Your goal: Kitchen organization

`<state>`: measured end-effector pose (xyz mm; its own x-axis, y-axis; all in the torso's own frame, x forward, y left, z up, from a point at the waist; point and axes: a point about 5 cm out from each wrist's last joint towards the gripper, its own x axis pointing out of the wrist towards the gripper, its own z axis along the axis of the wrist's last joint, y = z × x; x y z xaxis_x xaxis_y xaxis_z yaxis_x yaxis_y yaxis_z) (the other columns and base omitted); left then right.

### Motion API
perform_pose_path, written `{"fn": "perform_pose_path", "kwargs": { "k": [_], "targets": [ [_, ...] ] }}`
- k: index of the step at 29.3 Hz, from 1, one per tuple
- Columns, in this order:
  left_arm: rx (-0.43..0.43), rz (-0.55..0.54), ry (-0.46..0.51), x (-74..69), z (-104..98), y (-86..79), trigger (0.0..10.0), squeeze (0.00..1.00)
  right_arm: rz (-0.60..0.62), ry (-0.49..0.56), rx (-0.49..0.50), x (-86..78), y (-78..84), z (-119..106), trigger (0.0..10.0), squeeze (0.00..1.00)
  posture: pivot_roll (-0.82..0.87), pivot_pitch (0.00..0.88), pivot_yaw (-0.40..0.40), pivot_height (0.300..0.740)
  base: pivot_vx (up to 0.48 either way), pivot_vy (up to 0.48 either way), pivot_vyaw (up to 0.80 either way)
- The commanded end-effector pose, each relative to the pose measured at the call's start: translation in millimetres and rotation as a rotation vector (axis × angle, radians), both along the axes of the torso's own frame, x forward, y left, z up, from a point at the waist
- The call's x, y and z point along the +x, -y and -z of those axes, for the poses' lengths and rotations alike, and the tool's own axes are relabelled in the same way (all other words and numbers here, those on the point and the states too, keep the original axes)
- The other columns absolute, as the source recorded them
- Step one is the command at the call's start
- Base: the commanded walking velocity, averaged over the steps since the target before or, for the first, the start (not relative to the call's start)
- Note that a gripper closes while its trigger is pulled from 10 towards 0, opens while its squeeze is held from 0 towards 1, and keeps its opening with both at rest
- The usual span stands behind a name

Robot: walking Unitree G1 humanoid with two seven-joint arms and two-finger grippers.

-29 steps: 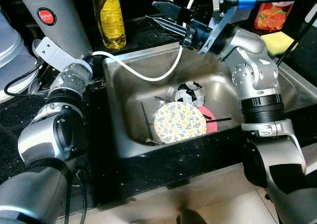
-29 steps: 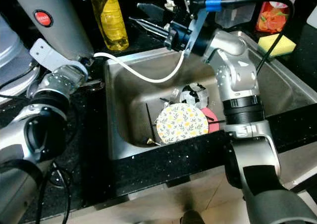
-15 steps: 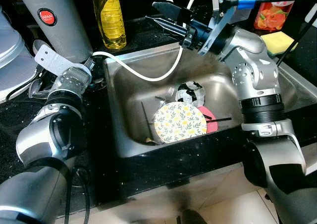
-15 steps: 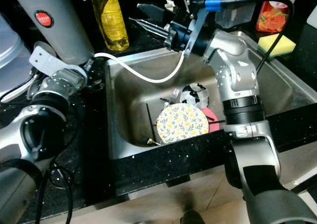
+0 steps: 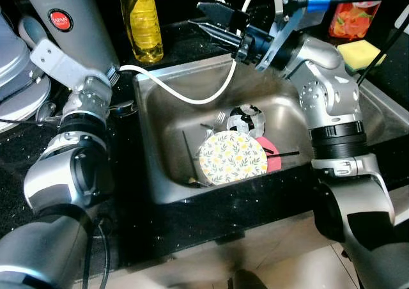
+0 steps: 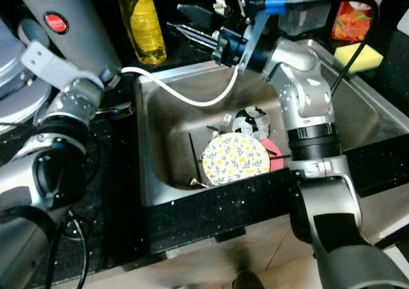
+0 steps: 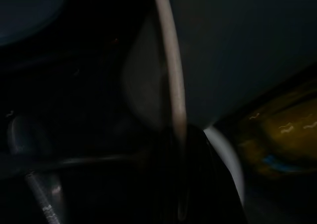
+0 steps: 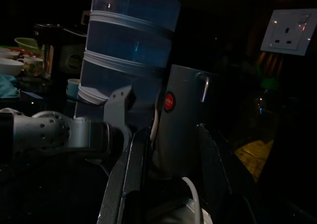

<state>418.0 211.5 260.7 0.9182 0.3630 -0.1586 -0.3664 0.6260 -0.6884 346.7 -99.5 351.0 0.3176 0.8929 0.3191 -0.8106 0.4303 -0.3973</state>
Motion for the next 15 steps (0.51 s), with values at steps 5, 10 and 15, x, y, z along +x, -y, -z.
{"fn": "perform_pose_path", "kwargs": {
  "k": [5,10,15],
  "targets": [
    [0.027,0.025,0.038,-11.2,-0.5,24.3,10.0,0.00,-0.032,0.021,0.009,-2.1,-5.3,-4.8,10.0,0.00,-0.13,0.066,0.084,0.740,0.000,0.000,0.00],
    [0.087,0.017,0.001,-21.5,15.1,34.5,10.0,0.00,-0.034,0.021,0.007,-1.9,-6.1,-4.6,10.0,0.00,-0.13,0.065,0.087,0.740,0.000,0.000,0.00],
    [0.125,0.035,-0.086,-54.1,52.4,48.0,10.0,0.00,-0.030,0.024,0.003,-2.0,-3.6,-4.7,10.0,0.00,-0.13,0.068,0.091,0.740,0.000,0.000,0.00]
  ]
}}
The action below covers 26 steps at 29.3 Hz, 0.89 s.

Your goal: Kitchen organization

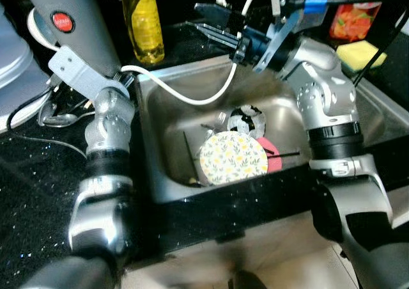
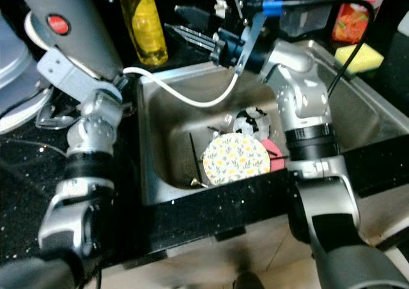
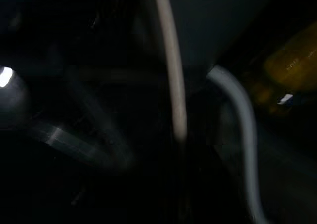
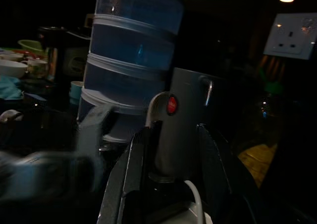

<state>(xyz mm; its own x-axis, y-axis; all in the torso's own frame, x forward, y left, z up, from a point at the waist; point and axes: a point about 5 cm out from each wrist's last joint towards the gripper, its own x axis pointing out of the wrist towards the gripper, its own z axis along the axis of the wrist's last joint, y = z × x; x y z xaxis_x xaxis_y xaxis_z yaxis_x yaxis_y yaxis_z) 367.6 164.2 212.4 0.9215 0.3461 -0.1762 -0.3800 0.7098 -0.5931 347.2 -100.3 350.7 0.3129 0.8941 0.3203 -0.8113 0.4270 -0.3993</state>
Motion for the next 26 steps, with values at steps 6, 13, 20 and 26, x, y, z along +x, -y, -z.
{"fn": "perform_pose_path", "kwargs": {
  "k": [6,13,20,26],
  "targets": [
    [0.233,0.098,0.008,-28.5,11.7,6.1,10.0,0.00,-0.024,0.019,0.006,-2.0,-3.8,-4.1,10.0,0.00,-0.12,0.067,0.094,0.740,0.000,0.000,0.00],
    [0.749,0.127,0.188,-53.1,-5.6,10.8,10.0,0.00,-0.027,0.018,0.012,-1.7,-4.4,-3.4,10.0,0.00,-0.11,0.064,0.092,0.740,0.000,0.000,0.00],
    [1.023,0.088,0.361,-67.3,-23.2,19.1,10.0,0.00,-0.022,0.019,0.014,-1.2,-3.6,-3.4,10.0,0.00,-0.11,0.064,0.091,0.740,0.000,0.000,0.00],
    [1.060,0.243,0.426,-68.0,-45.1,20.1,10.0,0.00,0.097,0.033,0.007,3.2,22.7,-4.7,10.0,0.00,-0.10,0.065,0.088,0.740,0.000,0.000,0.00]
  ]
}}
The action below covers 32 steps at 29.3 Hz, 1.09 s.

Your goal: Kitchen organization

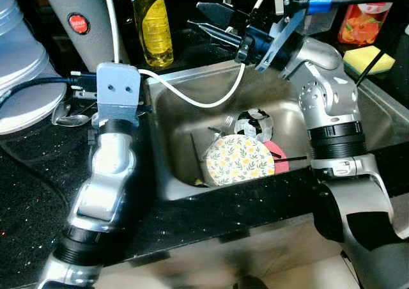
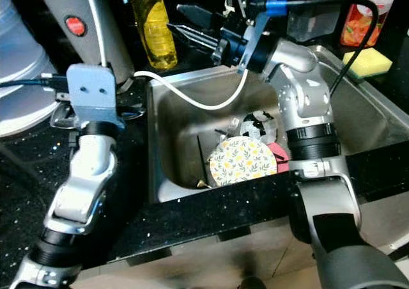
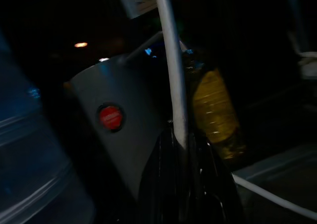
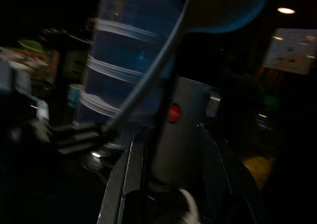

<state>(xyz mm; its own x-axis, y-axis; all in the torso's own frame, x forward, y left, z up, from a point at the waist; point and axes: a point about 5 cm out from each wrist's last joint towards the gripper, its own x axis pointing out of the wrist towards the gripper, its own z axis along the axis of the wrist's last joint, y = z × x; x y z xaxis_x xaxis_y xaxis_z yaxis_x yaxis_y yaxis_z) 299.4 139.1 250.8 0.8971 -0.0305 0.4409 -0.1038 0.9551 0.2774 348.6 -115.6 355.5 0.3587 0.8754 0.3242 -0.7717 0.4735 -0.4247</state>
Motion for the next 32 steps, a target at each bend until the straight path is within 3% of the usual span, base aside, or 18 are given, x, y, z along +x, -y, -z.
{"fn": "perform_pose_path", "kwargs": {
  "k": [1,3,7,10,12,15,18,22,24,26,29,32],
  "targets": [
    [0.011,0.059,-0.033,1.9,-7.7,-5.8,10.0,0.00,0.077,0.002,-0.001,4.3,15.2,3.0,10.0,0.00,-0.10,0.065,0.086,0.740,0.000,0.000,0.00],
    [0.001,0.094,-0.062,3.5,-8.1,-6.5,10.0,0.00,0.120,-0.002,-0.017,6.8,23.0,6.4,10.0,0.00,-0.10,0.065,0.086,0.740,0.000,0.000,0.00],
    [0.114,0.260,-0.186,13.8,-7.4,-10.0,10.0,0.00,0.290,-0.107,-0.036,16.2,59.2,23.9,10.0,0.00,-0.10,0.066,0.085,0.740,0.000,0.000,0.00],
    [0.151,0.290,-0.268,19.3,-5.5,-14.9,10.0,0.00,0.339,-0.117,-0.055,14.8,70.5,28.1,10.0,0.00,-0.11,0.066,0.088,0.740,0.000,0.000,0.00],
    [0.242,0.419,-0.347,23.0,-10.4,-15.7,10.0,0.00,0.386,-0.124,-0.099,8.3,89.0,34.1,10.0,0.00,-0.12,0.066,0.100,0.740,0.000,0.000,0.00],
    [0.205,0.515,-0.468,26.7,-8.1,-15.9,10.0,0.00,0.436,-0.132,-0.114,7.9,99.2,36.5,10.0,0.00,-0.13,0.065,0.105,0.740,0.000,0.000,0.00],
    [0.183,0.693,-0.557,35.0,-13.7,-8.8,10.0,0.00,0.502,-0.147,-0.095,8.5,113.5,32.6,10.0,0.00,-0.14,0.062,0.112,0.740,0.000,0.000,0.00],
    [0.199,0.740,-0.609,40.7,-15.6,-6.0,10.0,0.00,0.508,-0.146,-0.093,8.1,114.8,31.1,10.0,0.00,-0.15,0.059,0.117,0.740,0.000,0.000,0.00],
    [0.202,0.829,-0.680,46.6,-12.5,2.8,10.0,0.00,0.510,-0.160,-0.094,8.3,115.9,32.2,10.0,0.00,-0.15,0.056,0.121,0.740,0.000,0.000,0.00],
    [0.241,0.858,-0.767,59.9,4.1,13.1,10.0,0.00,0.528,-0.189,-0.107,11.0,117.9,36.3,10.0,0.00,-0.16,0.053,0.125,0.740,0.000,0.000,0.00],
    [0.263,0.892,-0.850,68.0,20.9,23.1,10.0,0.00,0.546,-0.222,-0.121,13.0,122.0,41.9,10.0,0.00,-0.16,0.054,0.126,0.740,0.000,0.000,0.00],
    [0.291,0.911,-0.876,72.2,26.5,32.5,10.0,0.00,0.551,-0.234,-0.155,12.0,124.0,47.1,10.0,0.00,-0.17,0.057,0.129,0.740,0.000,0.000,0.00]
  ]
}}
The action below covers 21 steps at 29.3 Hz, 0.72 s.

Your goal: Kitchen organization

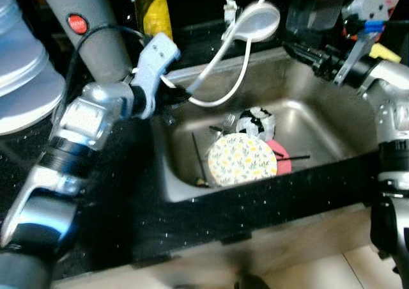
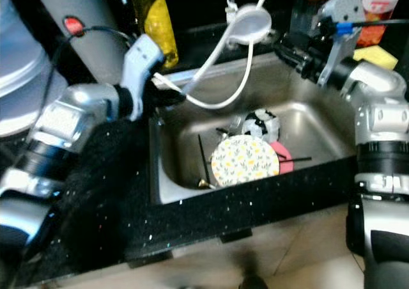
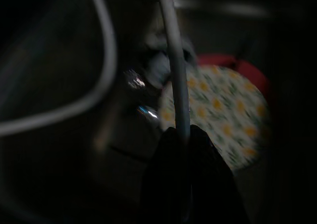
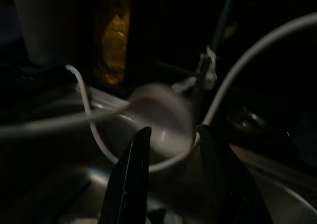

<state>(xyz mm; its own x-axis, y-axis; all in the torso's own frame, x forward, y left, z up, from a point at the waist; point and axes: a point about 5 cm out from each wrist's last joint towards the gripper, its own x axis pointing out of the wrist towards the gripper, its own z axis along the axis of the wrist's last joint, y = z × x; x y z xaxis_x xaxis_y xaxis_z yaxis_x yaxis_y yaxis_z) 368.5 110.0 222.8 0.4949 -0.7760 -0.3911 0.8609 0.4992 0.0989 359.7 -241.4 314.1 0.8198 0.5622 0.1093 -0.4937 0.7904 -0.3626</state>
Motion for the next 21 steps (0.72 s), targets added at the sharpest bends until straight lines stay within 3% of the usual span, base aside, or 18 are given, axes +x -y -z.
{"fn": "perform_pose_path", "kwargs": {
  "k": [1,6,8,11,12,13,18,20,21],
  "targets": [
    [0.052,0.028,0.029,4.8,0.5,8.0,10.0,0.00,-0.013,-0.045,-0.050,0.6,-2.4,8.6,10.0,0.00,-0.17,0.060,0.132,0.740,0.000,0.000,0.00],
    [0.076,0.079,0.012,10.1,4.3,29.3,10.0,0.00,-0.060,-0.100,-0.096,2.5,-14.1,18.7,10.0,0.00,-0.18,0.067,0.142,0.740,0.000,0.000,0.00],
    [0.109,0.075,0.032,13.7,6.4,40.7,10.0,0.00,-0.106,-0.133,-0.154,5.2,-25.5,25.7,10.0,0.00,-0.19,0.074,0.148,0.740,0.000,0.000,0.00],
    [0.170,0.077,0.057,16.8,12.2,45.9,10.0,0.00,-0.105,-0.130,-0.170,10.4,-29.4,22.2,10.0,0.00,-0.19,0.076,0.148,0.740,0.000,0.000,0.00],
    [0.177,0.078,0.053,16.8,14.0,46.9,10.0,0.05,-0.097,-0.125,-0.173,11.7,-29.2,20.4,10.0,0.00,-0.19,0.075,0.148,0.740,0.000,0.000,0.00],
    [0.205,0.071,0.048,17.3,21.1,47.8,10.0,0.97,-0.070,-0.117,-0.174,14.7,-27.1,15.1,10.0,0.00,-0.18,0.076,0.145,0.740,0.000,0.000,0.00],
    [0.193,0.023,0.071,21.7,21.9,44.5,10.0,1.00,-0.060,-0.113,-0.178,15.6,-24.6,11.8,10.0,0.00,-0.18,0.076,0.142,0.740,0.000,0.000,0.00],
    [0.136,-0.001,0.087,26.0,11.6,41.6,10.0,1.00,-0.048,-0.112,-0.181,16.2,-22.8,10.9,10.0,0.00,-0.18,0.077,0.138,0.740,0.000,0.000,0.00],
    [0.011,-0.012,0.114,30.0,-10.6,37.1,10.0,1.00,-0.037,-0.102,-0.177,17.1,-21.5,7.4,10.0,0.00,-0.18,0.078,0.138,0.740,0.000,0.000,0.00]
  ]
}}
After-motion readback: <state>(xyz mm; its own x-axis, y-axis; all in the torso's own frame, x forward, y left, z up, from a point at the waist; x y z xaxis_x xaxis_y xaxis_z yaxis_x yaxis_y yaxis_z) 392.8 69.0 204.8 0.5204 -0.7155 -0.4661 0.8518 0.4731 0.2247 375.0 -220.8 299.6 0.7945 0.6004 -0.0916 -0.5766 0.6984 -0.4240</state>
